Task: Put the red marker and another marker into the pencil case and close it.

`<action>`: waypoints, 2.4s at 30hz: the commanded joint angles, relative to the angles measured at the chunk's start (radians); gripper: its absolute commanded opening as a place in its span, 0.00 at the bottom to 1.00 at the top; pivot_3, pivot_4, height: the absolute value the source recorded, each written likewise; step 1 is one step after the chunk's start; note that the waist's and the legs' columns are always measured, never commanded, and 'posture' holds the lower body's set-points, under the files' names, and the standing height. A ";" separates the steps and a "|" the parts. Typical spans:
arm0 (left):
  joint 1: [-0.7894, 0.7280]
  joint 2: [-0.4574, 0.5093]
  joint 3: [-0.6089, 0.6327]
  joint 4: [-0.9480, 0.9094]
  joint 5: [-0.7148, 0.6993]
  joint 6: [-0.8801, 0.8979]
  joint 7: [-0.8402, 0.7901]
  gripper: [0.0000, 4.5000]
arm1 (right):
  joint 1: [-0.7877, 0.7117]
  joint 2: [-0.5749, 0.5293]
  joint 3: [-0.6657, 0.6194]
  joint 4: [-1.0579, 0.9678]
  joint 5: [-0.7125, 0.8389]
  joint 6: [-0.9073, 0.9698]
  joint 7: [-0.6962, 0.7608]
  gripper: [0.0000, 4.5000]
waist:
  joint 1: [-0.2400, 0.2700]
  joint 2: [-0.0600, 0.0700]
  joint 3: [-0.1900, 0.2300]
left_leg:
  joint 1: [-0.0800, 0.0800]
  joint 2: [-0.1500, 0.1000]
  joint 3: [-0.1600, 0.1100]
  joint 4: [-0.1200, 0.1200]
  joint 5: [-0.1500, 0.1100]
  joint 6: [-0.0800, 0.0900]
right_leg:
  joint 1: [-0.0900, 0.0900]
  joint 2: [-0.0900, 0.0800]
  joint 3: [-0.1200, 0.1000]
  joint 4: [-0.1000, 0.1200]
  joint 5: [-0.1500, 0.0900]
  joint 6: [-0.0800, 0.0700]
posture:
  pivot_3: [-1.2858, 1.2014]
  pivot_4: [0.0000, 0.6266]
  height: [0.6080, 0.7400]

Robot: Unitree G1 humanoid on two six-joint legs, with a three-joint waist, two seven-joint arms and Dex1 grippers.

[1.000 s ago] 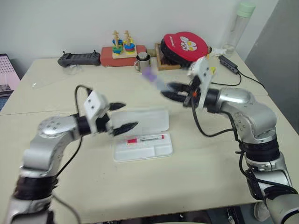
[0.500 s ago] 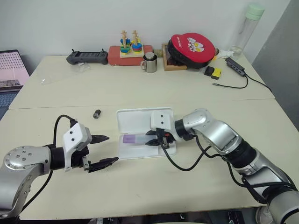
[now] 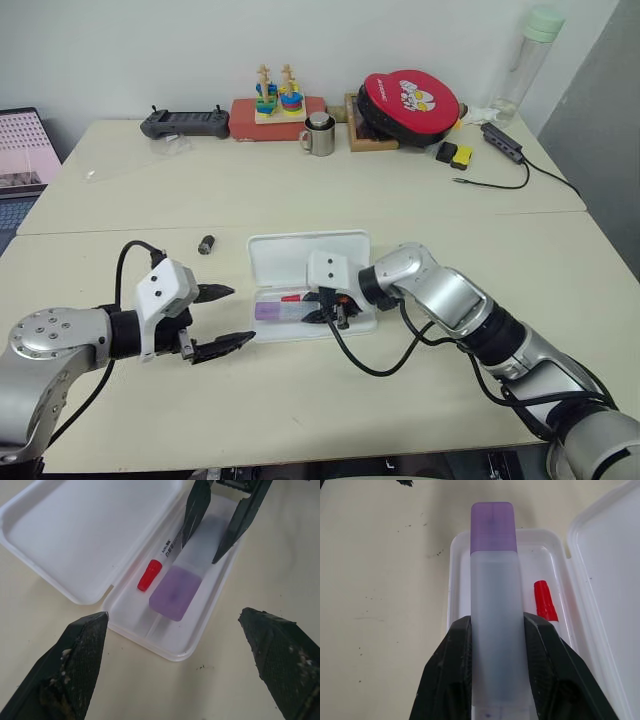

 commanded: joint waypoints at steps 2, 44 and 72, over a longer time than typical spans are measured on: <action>-0.008 0.004 0.007 -0.031 -0.023 0.009 0.011 1.00 | -0.004 0.015 0.002 -0.019 -0.005 -0.021 0.030 0.57 | 0.000 0.000 0.000 | 0.000 0.000 0.000 0.000 0.000 0.000 | 0.000 0.000 0.000 0.000 0.000 0.000 | 0.52 0.24 1.00; -0.705 -0.294 -0.220 1.046 0.302 -0.062 0.474 1.00 | -0.108 0.130 -0.459 -0.135 0.238 -0.013 -0.220 0.99 | -0.008 -0.002 -0.001 | 0.000 -0.003 -0.001 0.007 0.000 0.000 | 0.000 -0.001 -0.002 0.005 0.000 0.000 | 0.52 0.24 1.00; -0.702 -0.304 -0.131 0.956 0.284 -0.022 0.559 0.11 | -0.112 0.109 -0.482 -0.096 0.238 -0.031 -0.209 1.00 | -0.011 -0.002 -0.002 | 0.000 -0.003 -0.001 0.007 0.000 0.000 | 0.000 -0.001 -0.002 0.006 0.000 0.000 | 0.52 0.24 1.00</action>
